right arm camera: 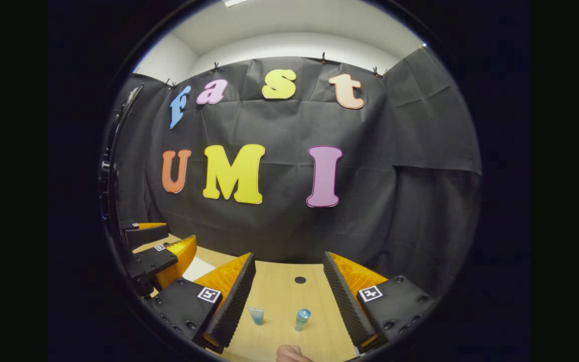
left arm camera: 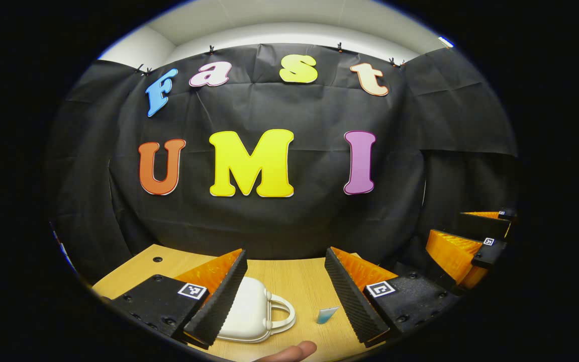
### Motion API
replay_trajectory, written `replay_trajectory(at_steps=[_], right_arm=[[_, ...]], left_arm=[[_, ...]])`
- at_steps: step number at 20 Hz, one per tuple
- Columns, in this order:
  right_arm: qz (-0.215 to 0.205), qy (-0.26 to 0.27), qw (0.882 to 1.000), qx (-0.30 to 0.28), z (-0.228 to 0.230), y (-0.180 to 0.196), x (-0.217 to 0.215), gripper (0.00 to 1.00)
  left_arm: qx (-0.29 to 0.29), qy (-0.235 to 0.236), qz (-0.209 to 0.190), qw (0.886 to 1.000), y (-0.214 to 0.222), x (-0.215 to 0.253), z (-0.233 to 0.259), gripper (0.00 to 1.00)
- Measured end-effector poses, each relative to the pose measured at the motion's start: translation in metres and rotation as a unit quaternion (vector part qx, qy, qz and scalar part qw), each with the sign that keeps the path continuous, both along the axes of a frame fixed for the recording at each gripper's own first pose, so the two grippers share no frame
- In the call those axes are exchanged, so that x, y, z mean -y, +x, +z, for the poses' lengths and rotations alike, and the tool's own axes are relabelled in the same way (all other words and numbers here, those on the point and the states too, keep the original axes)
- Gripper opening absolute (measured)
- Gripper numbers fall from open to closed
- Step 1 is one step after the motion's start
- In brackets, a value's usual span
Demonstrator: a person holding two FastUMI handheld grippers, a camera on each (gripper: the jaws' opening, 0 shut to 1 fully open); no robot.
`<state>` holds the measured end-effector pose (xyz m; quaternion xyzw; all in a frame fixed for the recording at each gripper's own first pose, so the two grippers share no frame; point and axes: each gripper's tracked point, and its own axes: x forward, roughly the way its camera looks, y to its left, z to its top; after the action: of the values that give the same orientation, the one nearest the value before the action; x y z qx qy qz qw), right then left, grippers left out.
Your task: First open the suitcase, pack the skin care products into it, and then close the suitcase.
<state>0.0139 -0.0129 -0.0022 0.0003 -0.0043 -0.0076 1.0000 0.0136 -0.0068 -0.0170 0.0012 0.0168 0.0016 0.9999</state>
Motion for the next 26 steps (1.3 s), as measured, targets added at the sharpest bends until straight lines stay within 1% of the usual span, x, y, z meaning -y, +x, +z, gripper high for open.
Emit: replay_trajectory(at_steps=[2, 4, 5, 7, 8, 9, 11, 13, 15, 16, 17, 19, 20, 21, 22, 24, 25, 26], right_arm=[[0.001, 0.003, 1.000, 0.005, 0.003, 0.001, 0.001, 0.81], [-0.010, 0.000, 1.000, 0.011, 0.005, 0.003, 0.012, 0.81], [-0.017, 0.001, 1.000, 0.012, 0.004, 0.004, 0.018, 0.81], [-0.034, 0.012, 0.999, 0.006, -0.001, 0.005, 0.034, 0.80], [-0.048, 0.013, 0.999, 0.003, -0.004, 0.004, 0.048, 0.81], [-0.064, 0.014, 0.998, 0.000, -0.009, 0.003, 0.064, 0.80], [-0.096, 0.024, 0.995, -0.009, -0.019, -0.004, 0.097, 0.80], [-0.120, 0.038, 0.992, -0.022, -0.033, -0.014, 0.125, 0.81], [-0.134, 0.040, 0.990, -0.036, -0.050, -0.022, 0.145, 0.80], [-0.140, 0.036, 0.989, -0.042, -0.057, -0.027, 0.153, 0.80], [-0.148, 0.030, 0.987, -0.047, -0.064, -0.028, 0.161, 0.80], [-0.147, 0.034, 0.987, -0.057, -0.075, -0.034, 0.168, 0.81], [-0.144, 0.036, 0.987, -0.062, -0.079, -0.036, 0.169, 0.80], [-0.142, 0.036, 0.987, -0.065, -0.083, -0.037, 0.171, 0.80], [-0.139, 0.033, 0.987, -0.066, -0.085, -0.040, 0.173, 0.80], [-0.135, 0.021, 0.989, -0.062, -0.085, -0.046, 0.177, 0.80], [-0.133, 0.013, 0.989, -0.061, -0.088, -0.047, 0.178, 0.80], [-0.131, 0.009, 0.989, -0.063, -0.091, -0.049, 0.179, 0.81]], left_arm=[[0.002, 0.004, 0.000, 1.000, 0.003, 0.000, -0.001, 0.99], [0.019, 0.028, 0.005, 0.999, 0.009, -0.004, -0.002, 0.99], [0.025, 0.049, 0.007, 0.998, 0.015, -0.007, -0.006, 0.99], [0.036, 0.118, 0.000, 0.992, 0.027, -0.006, -0.026, 0.99], [0.029, 0.155, 0.002, 0.987, 0.032, -0.008, -0.040, 0.99], [0.021, 0.181, 0.000, 0.983, 0.034, -0.009, -0.057, 0.99], [0.002, 0.226, -0.011, 0.974, 0.041, -0.006, -0.098, 0.98], [-0.009, 0.270, -0.024, 0.963, 0.044, 0.002, -0.130, 0.98], [-0.031, 0.322, -0.030, 0.946, 0.047, 0.006, -0.165, 0.98], [-0.043, 0.350, -0.030, 0.935, 0.049, 0.005, -0.185, 0.98], [-0.053, 0.380, -0.028, 0.923, 0.050, 0.004, -0.203, 0.98], [-0.072, 0.454, -0.024, 0.888, 0.057, 0.000, -0.232, 0.97], [-0.090, 0.481, -0.026, 0.872, 0.061, -0.002, -0.250, 0.97], [-0.113, 0.495, -0.029, 0.861, 0.062, -0.006, -0.268, 0.96], [-0.123, 0.508, -0.025, 0.852, 0.063, -0.009, -0.280, 0.95], [-0.129, 0.545, 0.005, 0.829, 0.069, -0.015, -0.282, 0.95], [-0.131, 0.564, 0.016, 0.815, 0.074, -0.019, -0.282, 0.90], [-0.143, 0.577, 0.014, 0.804, 0.078, -0.021, -0.287, 0.72]])
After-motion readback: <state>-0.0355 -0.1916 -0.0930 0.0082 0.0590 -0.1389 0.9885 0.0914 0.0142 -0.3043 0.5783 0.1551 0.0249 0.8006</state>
